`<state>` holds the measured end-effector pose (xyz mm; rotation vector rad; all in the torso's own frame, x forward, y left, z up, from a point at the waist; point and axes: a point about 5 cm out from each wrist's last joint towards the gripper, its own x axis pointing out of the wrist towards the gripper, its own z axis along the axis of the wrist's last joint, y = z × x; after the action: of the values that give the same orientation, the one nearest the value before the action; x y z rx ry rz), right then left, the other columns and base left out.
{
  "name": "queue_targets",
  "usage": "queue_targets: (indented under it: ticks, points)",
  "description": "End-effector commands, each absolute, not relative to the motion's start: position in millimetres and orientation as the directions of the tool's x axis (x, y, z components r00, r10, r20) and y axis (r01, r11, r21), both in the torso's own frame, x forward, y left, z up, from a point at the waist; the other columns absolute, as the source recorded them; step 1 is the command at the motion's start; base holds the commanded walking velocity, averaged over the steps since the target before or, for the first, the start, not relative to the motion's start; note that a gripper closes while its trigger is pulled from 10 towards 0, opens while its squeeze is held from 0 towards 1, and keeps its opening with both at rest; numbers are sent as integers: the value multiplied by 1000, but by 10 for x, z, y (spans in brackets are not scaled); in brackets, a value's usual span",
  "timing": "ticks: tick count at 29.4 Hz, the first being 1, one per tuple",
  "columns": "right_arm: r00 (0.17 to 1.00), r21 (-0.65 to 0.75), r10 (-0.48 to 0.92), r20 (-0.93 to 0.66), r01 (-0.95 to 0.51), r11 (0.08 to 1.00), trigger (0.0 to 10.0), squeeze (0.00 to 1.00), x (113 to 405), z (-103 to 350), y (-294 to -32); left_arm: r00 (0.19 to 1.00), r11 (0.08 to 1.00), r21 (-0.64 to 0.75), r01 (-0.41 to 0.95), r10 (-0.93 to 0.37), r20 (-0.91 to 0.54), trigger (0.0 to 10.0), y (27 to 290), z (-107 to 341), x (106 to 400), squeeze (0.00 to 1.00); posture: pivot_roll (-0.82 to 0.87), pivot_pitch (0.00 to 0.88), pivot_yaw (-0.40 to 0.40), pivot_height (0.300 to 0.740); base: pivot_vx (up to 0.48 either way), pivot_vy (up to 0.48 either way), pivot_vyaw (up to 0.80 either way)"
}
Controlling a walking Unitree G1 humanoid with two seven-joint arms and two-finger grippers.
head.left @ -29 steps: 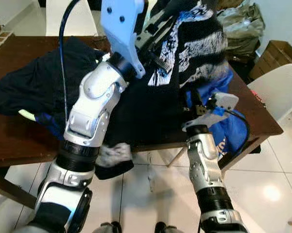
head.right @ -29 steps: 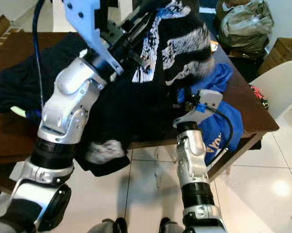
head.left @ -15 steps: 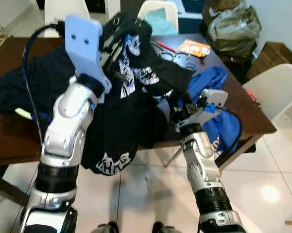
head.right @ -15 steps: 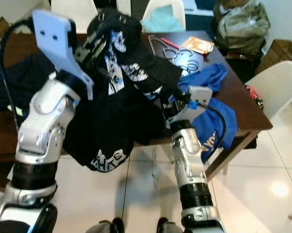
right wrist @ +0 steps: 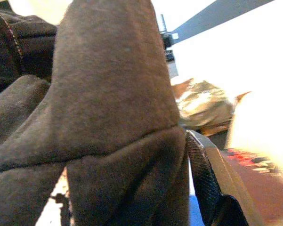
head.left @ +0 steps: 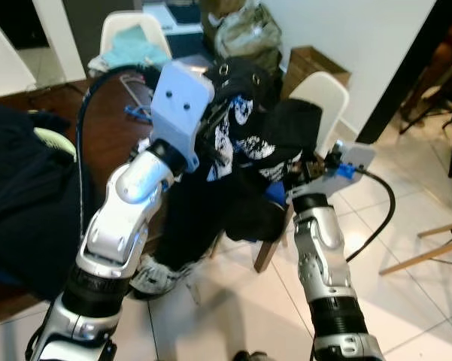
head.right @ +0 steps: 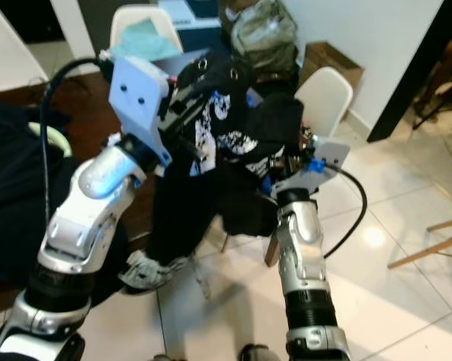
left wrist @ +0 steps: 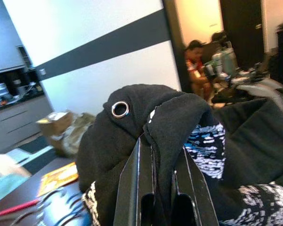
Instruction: Hang hanger
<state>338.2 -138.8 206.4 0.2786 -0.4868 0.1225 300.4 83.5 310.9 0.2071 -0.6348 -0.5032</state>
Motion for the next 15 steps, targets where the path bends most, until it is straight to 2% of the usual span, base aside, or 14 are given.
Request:
queue_targets:
  ticks: [1,3,7,8,11,12,15]
  points:
    - [870,221,-11,494,-114,969,10000,0,3391,2115,-1509,696,882,294,368,-471,542,10000,870,3201,2996,0,51,166,-54,740,0,0,-800]
    - [872,212,-64,486,-46,976,10000,0,3412,2132,-1634,754,912,257,321,-410,513,10000,941,3172,3081,0,51,166,-54,740,0,0,-800]
    - [878,202,-87,470,-11,979,10000,0,3429,2130,-1706,805,926,240,290,-372,463,10000,994,3091,3153,0,51,166,-54,740,0,0,-800]
    - [885,202,-91,457,-4,979,10000,0,3435,2109,-1715,835,938,228,262,-339,434,10000,1042,3014,3191,0,48,172,-25,740,0,0,-800]
    - [893,200,-93,441,4,980,10000,0,3430,2079,-1708,860,950,201,240,-304,411,10000,1095,2933,3213,0,42,167,1,740,0,0,-800]
    - [896,201,-95,433,7,980,10000,0,3415,2054,-1693,893,962,152,226,-267,362,10000,1150,2814,3246,0,41,164,9,740,0,0,-800]
    - [896,201,-95,433,7,980,10000,0,3415,2054,-1693,893,962,152,226,-267,362,10000,1150,2814,3246,0,41,164,9,740,0,0,-800]
